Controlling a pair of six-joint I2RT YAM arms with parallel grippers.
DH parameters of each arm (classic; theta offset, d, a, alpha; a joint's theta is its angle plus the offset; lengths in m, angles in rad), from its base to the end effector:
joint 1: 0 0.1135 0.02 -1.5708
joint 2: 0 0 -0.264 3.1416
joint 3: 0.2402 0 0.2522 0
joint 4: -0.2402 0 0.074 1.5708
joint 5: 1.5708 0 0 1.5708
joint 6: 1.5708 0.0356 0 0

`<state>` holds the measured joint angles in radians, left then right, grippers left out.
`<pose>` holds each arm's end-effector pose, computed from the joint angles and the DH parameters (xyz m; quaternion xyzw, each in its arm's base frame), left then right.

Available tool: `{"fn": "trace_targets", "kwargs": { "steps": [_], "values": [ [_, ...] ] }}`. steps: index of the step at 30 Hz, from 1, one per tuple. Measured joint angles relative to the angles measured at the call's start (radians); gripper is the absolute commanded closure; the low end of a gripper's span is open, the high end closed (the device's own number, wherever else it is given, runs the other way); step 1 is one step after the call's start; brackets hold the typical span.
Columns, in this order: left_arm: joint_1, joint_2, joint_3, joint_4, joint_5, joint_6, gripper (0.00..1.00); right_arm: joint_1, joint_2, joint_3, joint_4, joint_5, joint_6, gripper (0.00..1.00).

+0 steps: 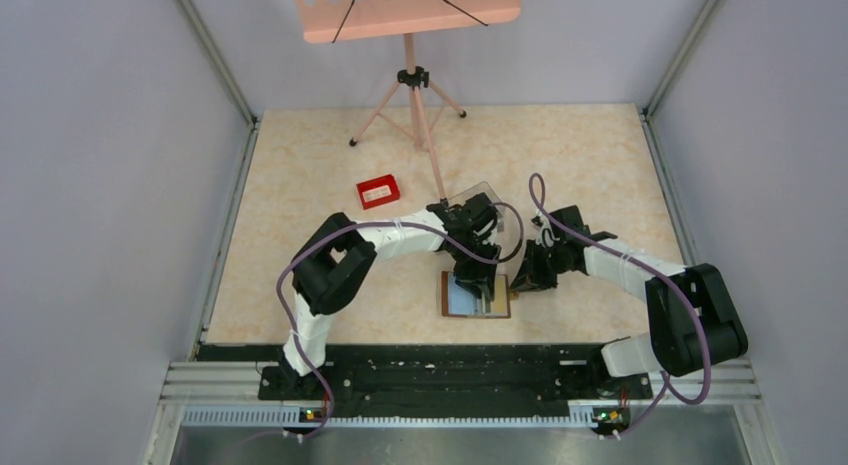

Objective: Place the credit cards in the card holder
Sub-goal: Insert the credit card into the card holder, then move the storage box to the center of the board.

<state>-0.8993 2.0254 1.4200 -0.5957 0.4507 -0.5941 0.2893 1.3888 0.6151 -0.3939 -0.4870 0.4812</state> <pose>0.2428 -0.3305 0.1617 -0.1862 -0.9407 0.2829 0.0177 0.2164 0.0818 0.1479 0.0430 0.9511 0.2919 0.0913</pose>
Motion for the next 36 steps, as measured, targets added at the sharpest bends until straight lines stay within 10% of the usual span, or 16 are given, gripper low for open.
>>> {"fn": "trace_targets", "kwargs": {
  "steps": [20,36],
  "values": [
    [0.038,-0.171,-0.151,0.058,-0.041,-0.014,0.47,-0.089,0.000,0.037,-0.085,0.015,-0.049,1.00],
    [0.241,-0.056,-0.011,0.043,-0.079,0.018,0.62,-0.170,-0.019,0.100,-0.172,0.041,-0.106,1.00]
  ]
}}
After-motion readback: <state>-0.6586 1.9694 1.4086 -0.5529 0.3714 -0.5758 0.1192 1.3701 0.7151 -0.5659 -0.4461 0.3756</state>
